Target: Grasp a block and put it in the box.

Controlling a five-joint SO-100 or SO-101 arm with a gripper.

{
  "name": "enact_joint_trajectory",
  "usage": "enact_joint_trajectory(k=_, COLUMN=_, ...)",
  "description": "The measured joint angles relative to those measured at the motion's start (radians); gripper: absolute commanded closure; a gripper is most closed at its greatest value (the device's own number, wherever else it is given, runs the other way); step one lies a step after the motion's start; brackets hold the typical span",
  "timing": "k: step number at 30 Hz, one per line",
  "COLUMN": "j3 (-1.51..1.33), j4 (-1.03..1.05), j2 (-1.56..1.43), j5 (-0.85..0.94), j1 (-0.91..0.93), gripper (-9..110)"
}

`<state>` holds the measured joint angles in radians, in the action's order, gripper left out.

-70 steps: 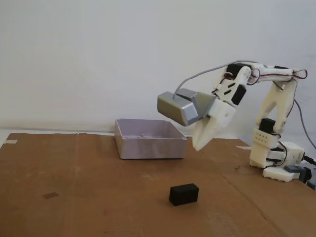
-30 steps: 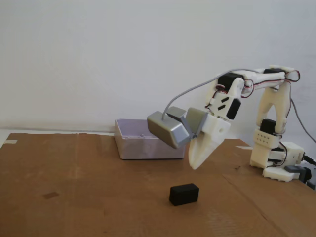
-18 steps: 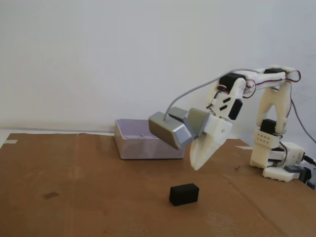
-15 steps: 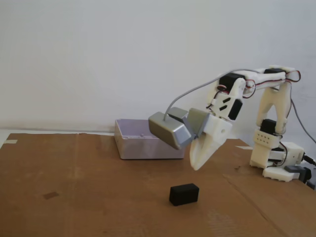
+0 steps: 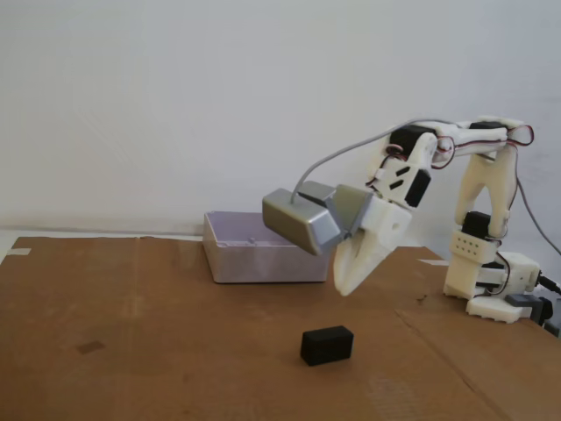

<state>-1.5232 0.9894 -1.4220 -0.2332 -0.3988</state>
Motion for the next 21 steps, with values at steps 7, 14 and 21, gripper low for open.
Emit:
enact_joint_trajectory(k=7, j3=0.000, j4=-0.032, j2=0.000, j5=0.017, j1=0.000, gripper=75)
enact_joint_trajectory(k=14, j3=0.000, j4=-0.100, j2=0.000, j5=0.031, j1=0.000, gripper=67)
enact_joint_trajectory(k=21, j3=0.000, j4=-0.100, j2=0.054, j5=0.031, j1=0.000, gripper=67)
